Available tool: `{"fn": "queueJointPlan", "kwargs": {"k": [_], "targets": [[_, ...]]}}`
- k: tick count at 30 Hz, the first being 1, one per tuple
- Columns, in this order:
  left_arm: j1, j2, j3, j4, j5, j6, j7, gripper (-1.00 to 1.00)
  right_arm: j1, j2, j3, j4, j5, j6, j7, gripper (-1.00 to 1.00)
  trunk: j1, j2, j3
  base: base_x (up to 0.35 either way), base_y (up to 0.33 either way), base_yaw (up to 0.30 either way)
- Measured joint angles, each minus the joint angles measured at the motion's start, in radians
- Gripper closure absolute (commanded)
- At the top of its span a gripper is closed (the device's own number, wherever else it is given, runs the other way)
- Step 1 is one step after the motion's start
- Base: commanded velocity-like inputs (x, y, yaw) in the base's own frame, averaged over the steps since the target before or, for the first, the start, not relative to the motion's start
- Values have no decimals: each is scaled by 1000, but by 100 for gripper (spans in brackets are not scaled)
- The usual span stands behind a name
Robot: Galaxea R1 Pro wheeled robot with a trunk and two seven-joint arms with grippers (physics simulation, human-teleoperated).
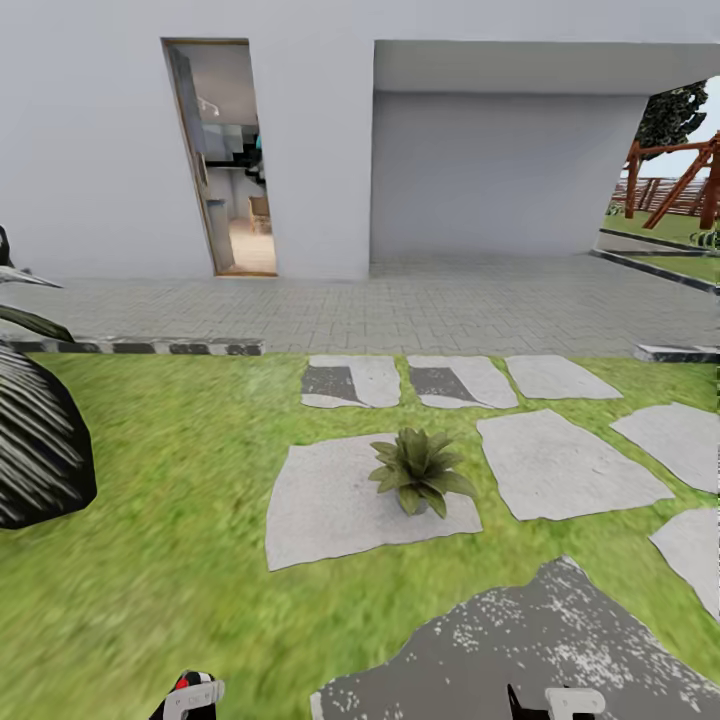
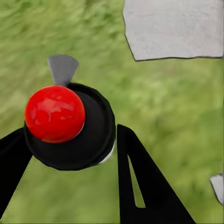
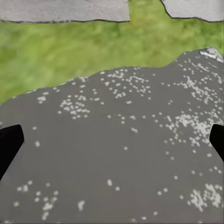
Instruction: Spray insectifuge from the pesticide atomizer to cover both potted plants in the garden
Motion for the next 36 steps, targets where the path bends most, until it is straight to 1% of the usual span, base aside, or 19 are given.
{"fn": "queueJointPlan", "kwargs": {"k": [6, 23, 36], "targets": [[0, 0, -1, 0, 0, 0, 0, 100, 0, 0, 0, 0, 0, 0, 0, -100, 0, 0, 4, 213, 204, -231], [0, 0, -1, 0, 0, 0, 0, 100, 0, 0, 0, 0, 0, 0, 0, -100, 0, 0, 16, 28, 20, -231], [0, 0, 0, 1, 0, 1, 0, 100, 0, 0, 0, 0, 0, 0, 0, -100, 0, 0, 25, 227, 199, -231]]}}
